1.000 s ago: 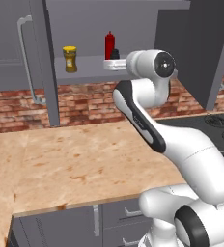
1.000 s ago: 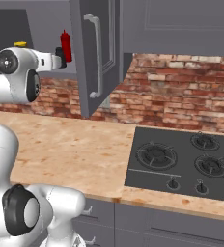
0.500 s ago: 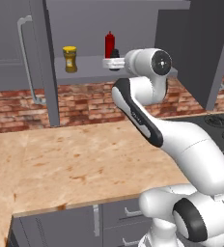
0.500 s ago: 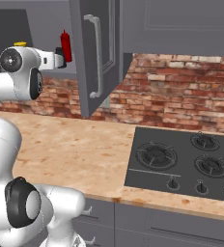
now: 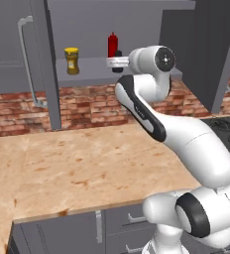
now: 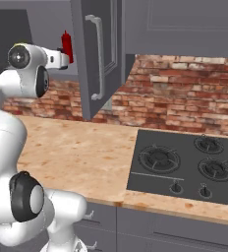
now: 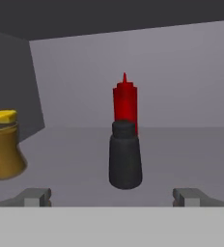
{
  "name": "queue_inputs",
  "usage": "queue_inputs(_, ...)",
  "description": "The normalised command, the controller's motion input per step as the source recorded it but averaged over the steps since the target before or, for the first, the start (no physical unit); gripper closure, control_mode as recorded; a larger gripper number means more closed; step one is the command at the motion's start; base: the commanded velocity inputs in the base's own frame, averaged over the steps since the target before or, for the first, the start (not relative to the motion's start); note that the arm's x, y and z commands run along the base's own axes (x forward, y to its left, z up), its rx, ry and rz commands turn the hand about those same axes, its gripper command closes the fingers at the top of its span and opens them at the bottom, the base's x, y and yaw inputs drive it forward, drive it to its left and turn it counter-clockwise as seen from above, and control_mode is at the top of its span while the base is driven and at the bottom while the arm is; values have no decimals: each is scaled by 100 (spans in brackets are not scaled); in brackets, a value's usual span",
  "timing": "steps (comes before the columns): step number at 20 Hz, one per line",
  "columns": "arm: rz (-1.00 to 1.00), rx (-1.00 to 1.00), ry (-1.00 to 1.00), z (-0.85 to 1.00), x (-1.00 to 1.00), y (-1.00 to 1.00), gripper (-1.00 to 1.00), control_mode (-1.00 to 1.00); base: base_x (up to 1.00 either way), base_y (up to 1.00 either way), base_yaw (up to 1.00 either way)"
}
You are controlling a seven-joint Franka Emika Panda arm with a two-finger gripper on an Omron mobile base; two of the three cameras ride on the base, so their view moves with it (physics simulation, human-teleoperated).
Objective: Collect the turmeric, ketchup, and shaker from the cabinet and place them next to the stove.
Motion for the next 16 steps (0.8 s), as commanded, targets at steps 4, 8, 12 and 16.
queue_inputs(4,-1,0,5,4,36,-4,-100,-100,0,0,0)
queue_inputs(8,-1,0,5,4,36,-1,-100,-100,0,0,0)
queue_inputs(12,-1,0,7,0,36,0,-100,-100,0,0,0)
queue_inputs(16,-1,-1,5,-3,37,0,-100,-100,0,0,0)
